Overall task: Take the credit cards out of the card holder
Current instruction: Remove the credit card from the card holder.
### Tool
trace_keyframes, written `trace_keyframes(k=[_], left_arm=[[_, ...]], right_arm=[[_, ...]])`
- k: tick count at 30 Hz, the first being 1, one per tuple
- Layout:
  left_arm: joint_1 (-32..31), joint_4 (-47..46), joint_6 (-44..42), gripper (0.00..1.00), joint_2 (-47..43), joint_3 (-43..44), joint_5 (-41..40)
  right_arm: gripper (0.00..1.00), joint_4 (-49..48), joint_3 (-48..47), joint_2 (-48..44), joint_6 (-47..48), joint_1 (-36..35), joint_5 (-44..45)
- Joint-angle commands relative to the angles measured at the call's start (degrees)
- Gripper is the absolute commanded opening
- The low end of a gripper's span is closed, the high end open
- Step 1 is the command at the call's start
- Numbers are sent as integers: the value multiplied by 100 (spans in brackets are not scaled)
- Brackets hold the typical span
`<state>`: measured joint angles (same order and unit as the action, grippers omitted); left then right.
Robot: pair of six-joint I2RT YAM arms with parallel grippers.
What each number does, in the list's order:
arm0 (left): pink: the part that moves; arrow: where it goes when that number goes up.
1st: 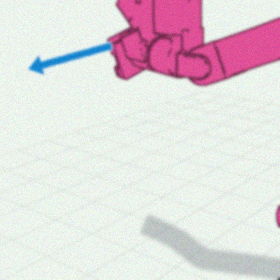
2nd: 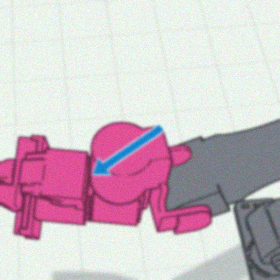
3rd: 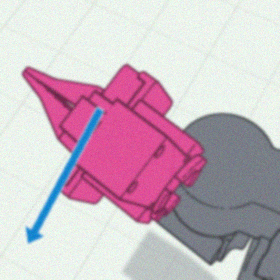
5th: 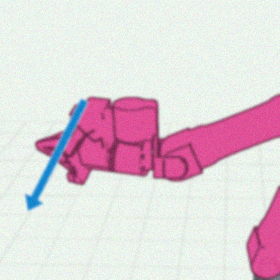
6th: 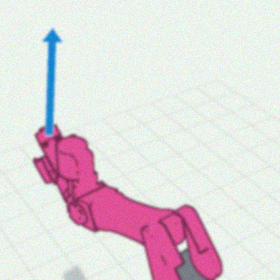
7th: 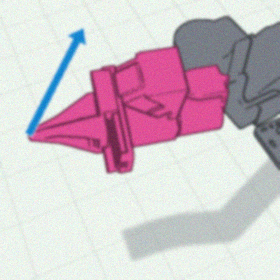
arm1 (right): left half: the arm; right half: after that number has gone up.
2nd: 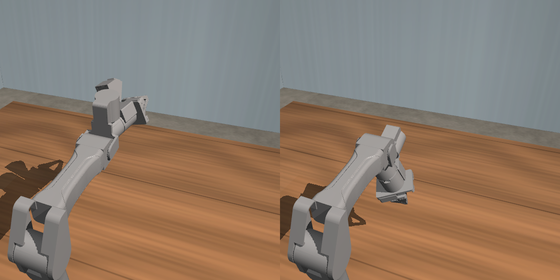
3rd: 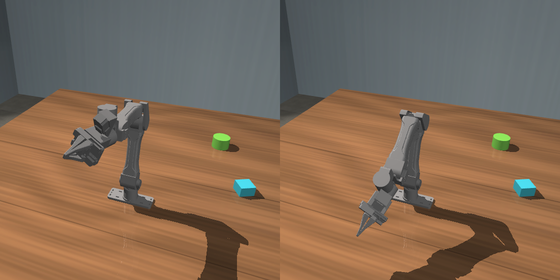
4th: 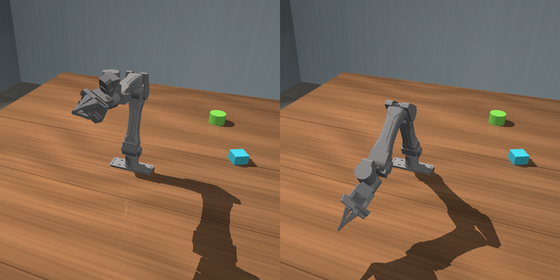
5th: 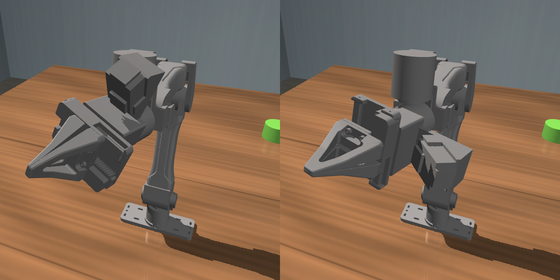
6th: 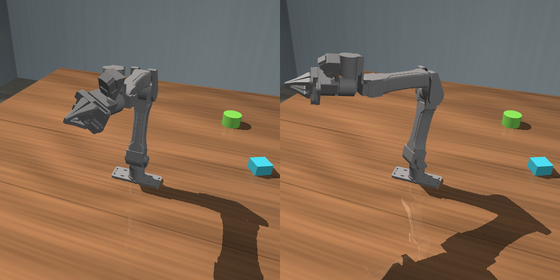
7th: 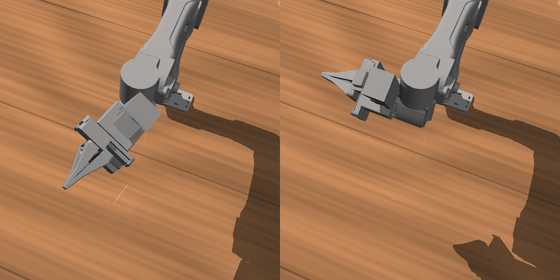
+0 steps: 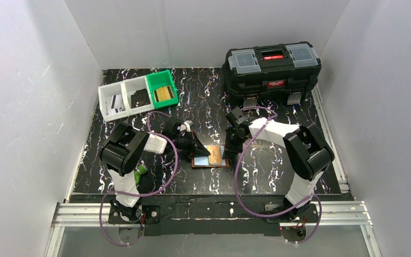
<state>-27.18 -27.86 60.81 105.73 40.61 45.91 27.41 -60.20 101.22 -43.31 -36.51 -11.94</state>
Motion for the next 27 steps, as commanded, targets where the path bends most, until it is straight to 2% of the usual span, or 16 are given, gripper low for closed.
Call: trace_keyframes(k=[1, 8, 11, 21, 27], left_arm=[[99, 141, -165, 6, -406, -67, 68], [107, 172, -189, 14, -444, -73, 49], [125, 182, -194, 15, -468, -108, 26], [142, 100, -176, 5, -479, -82, 52], [142, 133, -200, 5, -404, -29, 67]], right_arm=[[13, 235, 131, 303, 98, 12, 398], [13, 224, 137, 315, 108, 18, 379], [13, 219, 149, 320, 104, 22, 373], [13, 224, 132, 340, 112, 21, 345], [13, 226, 123, 357, 122, 21, 341]])
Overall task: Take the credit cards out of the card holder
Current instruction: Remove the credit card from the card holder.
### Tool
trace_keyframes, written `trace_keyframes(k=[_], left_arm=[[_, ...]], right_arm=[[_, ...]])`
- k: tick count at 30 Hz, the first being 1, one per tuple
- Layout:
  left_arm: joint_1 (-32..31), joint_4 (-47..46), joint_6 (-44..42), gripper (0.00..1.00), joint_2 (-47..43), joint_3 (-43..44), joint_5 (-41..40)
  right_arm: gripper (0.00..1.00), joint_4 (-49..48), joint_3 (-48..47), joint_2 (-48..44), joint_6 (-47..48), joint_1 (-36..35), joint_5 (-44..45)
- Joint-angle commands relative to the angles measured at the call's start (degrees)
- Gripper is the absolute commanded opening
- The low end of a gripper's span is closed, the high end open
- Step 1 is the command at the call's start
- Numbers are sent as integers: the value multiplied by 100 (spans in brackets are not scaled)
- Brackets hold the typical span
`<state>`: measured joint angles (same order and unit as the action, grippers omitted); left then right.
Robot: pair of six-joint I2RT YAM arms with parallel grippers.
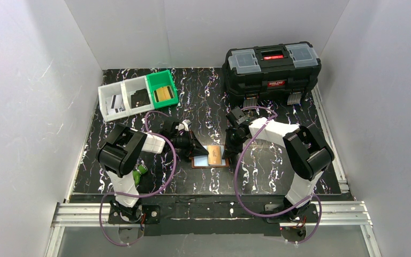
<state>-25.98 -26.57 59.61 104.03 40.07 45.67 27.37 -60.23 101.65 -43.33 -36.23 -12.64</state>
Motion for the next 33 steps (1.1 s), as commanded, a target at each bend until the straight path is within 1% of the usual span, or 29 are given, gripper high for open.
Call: trace_keyframes(k=[1, 6, 9, 16, 21, 30, 33], left_arm=[[19, 8, -85, 5, -223, 30, 91], [13, 31, -96, 8, -96, 55, 98], [-13, 285, -218, 9, -36, 128, 32], [-39, 377, -289, 9, 54, 155, -47], [-71, 331, -270, 9, 121, 166, -40], [-194, -30, -51, 11, 244, 194, 49], [-217, -71, -20, 10, 259, 203, 34]], right_arm=[[13, 230, 121, 323, 125, -8, 409], [13, 231, 109, 328, 140, -7, 398], [13, 231, 108, 337, 142, -7, 390], [13, 221, 104, 348, 144, -7, 381], [13, 216, 114, 347, 141, -7, 378], [13, 199, 125, 361, 134, -7, 366], [13, 196, 130, 365, 135, -7, 356]])
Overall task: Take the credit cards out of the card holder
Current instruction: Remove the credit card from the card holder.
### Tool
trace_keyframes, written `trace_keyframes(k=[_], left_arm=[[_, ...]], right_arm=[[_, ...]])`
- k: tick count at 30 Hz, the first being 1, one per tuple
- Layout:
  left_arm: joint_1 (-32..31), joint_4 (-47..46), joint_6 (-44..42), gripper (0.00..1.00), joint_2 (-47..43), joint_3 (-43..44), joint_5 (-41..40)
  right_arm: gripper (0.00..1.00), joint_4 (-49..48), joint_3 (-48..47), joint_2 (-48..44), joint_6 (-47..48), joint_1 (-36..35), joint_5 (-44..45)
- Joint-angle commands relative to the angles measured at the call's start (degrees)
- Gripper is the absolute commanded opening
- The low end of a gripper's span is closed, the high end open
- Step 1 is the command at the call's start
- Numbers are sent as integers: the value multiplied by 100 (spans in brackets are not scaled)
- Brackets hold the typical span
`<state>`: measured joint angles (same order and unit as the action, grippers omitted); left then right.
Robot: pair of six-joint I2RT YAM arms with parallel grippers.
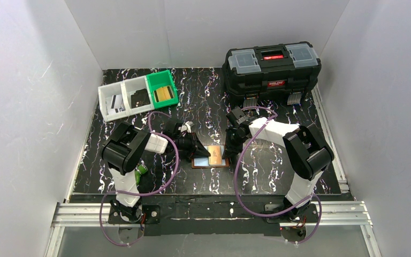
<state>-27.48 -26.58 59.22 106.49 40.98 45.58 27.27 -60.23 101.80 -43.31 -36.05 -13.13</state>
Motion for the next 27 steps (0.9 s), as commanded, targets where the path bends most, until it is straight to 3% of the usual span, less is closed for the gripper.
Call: trace_keyframes(k=[1, 6, 14, 27], left_arm=[[-65, -58, 20, 9, 2, 112, 34], [-43, 120, -27, 0, -100, 77, -20], [354, 462, -239, 0, -444, -127, -3], [495, 1049, -565, 0, -753, -96, -135]], right_arm=[[13, 204, 133, 354, 131, -25, 405], [13, 216, 134, 341, 133, -25, 422], [12, 203, 174, 364, 125, -10, 418], [12, 177, 210, 355, 113, 22, 391]])
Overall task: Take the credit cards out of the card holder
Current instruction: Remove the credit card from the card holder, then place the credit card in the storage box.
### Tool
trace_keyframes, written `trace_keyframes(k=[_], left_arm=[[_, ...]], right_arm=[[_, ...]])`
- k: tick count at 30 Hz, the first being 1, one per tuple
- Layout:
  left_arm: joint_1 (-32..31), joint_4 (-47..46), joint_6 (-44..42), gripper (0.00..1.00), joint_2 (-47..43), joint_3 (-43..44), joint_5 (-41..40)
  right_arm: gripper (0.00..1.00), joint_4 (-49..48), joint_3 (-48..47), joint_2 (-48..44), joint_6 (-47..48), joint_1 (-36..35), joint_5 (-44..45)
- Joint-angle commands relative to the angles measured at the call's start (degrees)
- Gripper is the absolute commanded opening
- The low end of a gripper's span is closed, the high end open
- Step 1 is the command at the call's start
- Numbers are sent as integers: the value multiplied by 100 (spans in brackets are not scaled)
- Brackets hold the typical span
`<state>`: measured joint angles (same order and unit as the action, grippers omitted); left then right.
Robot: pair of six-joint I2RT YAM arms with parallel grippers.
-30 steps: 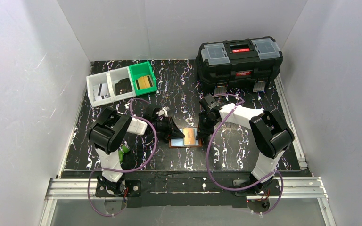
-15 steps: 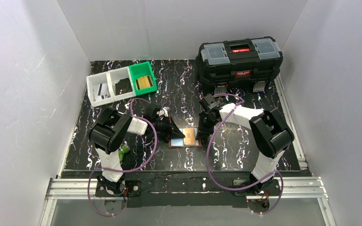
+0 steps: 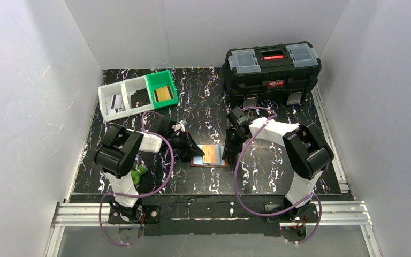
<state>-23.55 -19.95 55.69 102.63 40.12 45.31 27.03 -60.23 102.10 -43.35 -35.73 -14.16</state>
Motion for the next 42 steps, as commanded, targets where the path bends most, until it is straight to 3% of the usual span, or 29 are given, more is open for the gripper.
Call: trace_keyframes(k=[1, 10, 14, 18, 24, 27, 30, 36, 42], left_arm=[[121, 515, -276, 0, -418, 22, -137], [212, 1944, -1024, 0, -982, 547, -394], [275, 2504, -1264, 0, -1213, 707, -420], [359, 2815, -1371, 0, -1408, 863, -390], [470, 2757, -1101, 0, -1647, 1048, -68], [530, 2478, -728, 0, -1790, 1120, 143], [580, 1911, -180, 0, -1913, 1143, 386], [638, 436, 1136, 0, -2036, 1098, 698], [642, -523, 1873, 0, -1929, 1040, 821]], right_arm=[[12, 202, 211, 320, 116, -5, 492], [13, 252, 88, 73, 167, 22, 463], [19, 336, -56, -208, 203, 45, 458], [35, 406, -245, -565, 250, 80, 405], [67, 356, -489, -1134, 249, 174, 118], [86, -98, -348, -1480, 120, 349, -514], [95, -993, 10, -1763, -267, 624, -1410], [94, -2602, 462, -1976, -1287, 875, -2426], [76, -4068, 809, -1958, -2285, 887, -2801]])
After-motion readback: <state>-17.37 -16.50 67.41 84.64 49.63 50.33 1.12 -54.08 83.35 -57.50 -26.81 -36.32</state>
